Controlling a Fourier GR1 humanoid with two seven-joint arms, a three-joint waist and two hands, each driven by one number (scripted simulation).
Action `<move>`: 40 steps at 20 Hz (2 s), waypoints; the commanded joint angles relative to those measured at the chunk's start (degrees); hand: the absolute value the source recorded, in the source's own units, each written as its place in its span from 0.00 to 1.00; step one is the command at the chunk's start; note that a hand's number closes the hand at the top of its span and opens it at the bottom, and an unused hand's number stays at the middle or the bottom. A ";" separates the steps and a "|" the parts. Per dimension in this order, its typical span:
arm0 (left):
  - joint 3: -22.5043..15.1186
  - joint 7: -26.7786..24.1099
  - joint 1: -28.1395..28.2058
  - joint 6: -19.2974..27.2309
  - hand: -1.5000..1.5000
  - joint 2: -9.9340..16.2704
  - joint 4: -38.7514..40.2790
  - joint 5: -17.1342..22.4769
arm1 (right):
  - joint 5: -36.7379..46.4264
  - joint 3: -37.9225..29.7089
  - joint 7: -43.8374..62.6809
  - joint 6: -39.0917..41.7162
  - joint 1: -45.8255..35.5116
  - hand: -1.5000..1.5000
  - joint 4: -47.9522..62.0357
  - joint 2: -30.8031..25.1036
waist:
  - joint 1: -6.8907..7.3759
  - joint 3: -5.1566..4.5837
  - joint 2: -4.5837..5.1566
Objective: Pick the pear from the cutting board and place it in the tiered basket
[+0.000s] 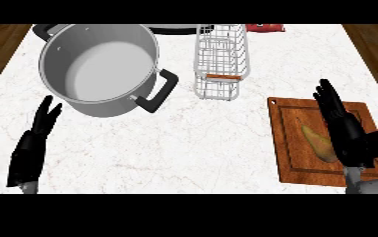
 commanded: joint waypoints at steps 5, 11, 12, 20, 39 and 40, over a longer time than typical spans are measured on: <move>-2.39 7.84 -5.49 -7.69 0.50 -1.96 -3.72 6.26 | -2.51 13.32 2.52 23.42 -6.83 1.00 -7.89 -2.46 | 2.94 0.41 0.26; -3.91 19.28 -6.18 -8.35 0.50 -4.52 -9.21 10.42 | 9.38 8.42 14.56 7.83 -4.91 0.00 -0.72 -6.69 | 0.92 0.38 -0.06; -1.27 18.14 -5.91 -11.43 0.50 -2.77 -8.92 12.34 | 12.02 8.92 10.87 8.59 -3.58 0.00 0.77 -5.92 | 0.96 0.37 0.01; -2.53 19.16 -5.30 -11.67 0.50 -3.32 -9.75 11.72 | 21.96 9.38 16.98 21.88 -14.61 0.00 -9.01 -25.58 | 1.65 0.16 -0.33; 0.24 22.81 -7.90 -11.78 0.50 -5.30 -10.65 10.01 | 28.53 20.77 46.19 54.80 -22.55 0.00 -16.52 -18.05 | 1.04 0.34 0.07; 1.24 22.16 -7.37 -12.95 0.50 -4.33 -9.88 10.13 | 28.46 20.30 49.08 53.92 -20.08 0.00 -19.62 -18.22 | 0.78 0.33 0.00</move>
